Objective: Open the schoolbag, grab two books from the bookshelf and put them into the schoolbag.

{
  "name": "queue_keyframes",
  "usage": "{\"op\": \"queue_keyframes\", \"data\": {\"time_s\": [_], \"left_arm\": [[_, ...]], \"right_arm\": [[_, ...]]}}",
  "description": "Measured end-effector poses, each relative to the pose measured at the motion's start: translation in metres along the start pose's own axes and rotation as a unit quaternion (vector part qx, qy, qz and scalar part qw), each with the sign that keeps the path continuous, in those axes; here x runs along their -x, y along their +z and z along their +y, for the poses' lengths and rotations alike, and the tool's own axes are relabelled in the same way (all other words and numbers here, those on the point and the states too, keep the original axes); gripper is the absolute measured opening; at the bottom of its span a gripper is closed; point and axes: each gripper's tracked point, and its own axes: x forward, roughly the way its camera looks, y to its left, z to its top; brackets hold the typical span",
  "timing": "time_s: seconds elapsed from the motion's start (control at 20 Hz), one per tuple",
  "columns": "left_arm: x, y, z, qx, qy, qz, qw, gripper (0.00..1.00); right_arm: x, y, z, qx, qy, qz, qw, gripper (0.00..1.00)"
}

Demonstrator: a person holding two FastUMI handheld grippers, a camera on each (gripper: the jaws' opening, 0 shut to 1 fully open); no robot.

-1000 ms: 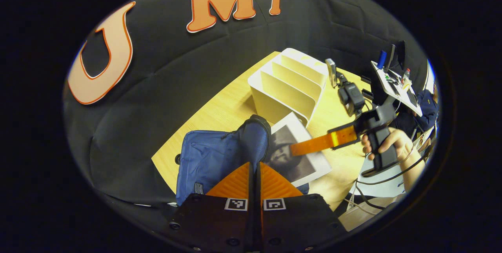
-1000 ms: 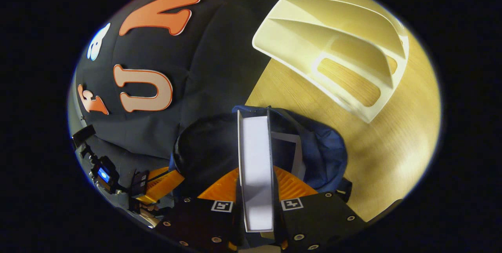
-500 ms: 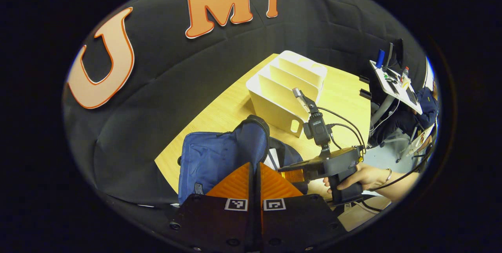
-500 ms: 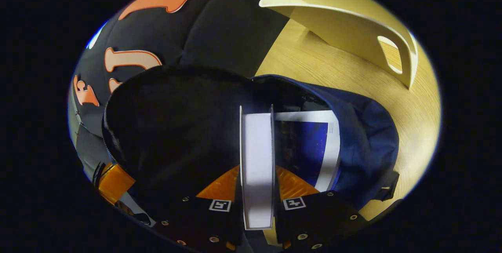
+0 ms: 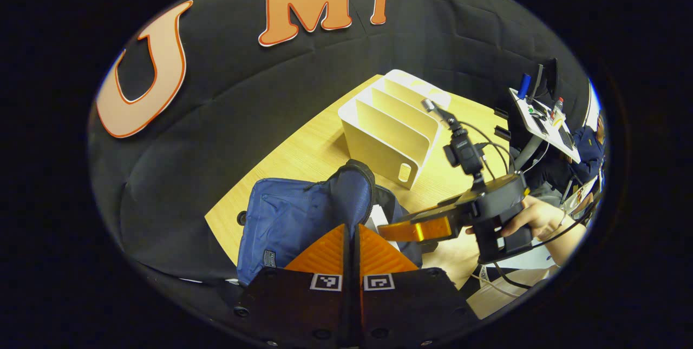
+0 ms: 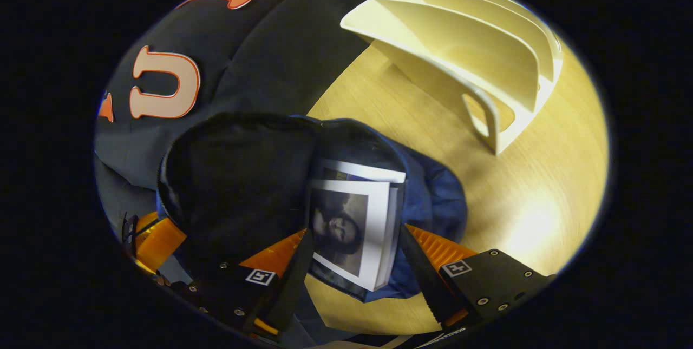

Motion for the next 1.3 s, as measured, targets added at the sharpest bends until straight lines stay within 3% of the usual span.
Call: {"op": "queue_keyframes", "data": {"time_s": [0.2,0.65,0.95,1.15,1.3], "left_arm": [[-0.005,-0.001,-0.005,0.011,-0.014,-0.008,1.000,0.01],[-0.026,-0.008,-0.019,0.059,-0.023,-0.001,0.998,0.01],[-0.053,-0.016,-0.041,0.148,-0.001,0.016,0.989,0.04],[-0.070,-0.016,-0.065,0.227,0.025,0.023,0.973,0.21],[-0.075,-0.008,-0.082,0.271,0.058,0.007,0.961,0.66]], "right_arm": [[0.034,0.017,-0.032,0.008,-0.034,-0.010,0.999,0.97],[0.090,0.055,-0.075,0.013,-0.046,-0.017,0.999,0.97],[0.111,0.086,-0.120,0.042,-0.051,0.029,0.997,0.97],[0.128,0.118,-0.150,0.071,-0.047,0.052,0.995,0.98],[0.141,0.139,-0.171,0.089,-0.047,0.059,0.993,0.97]]}}
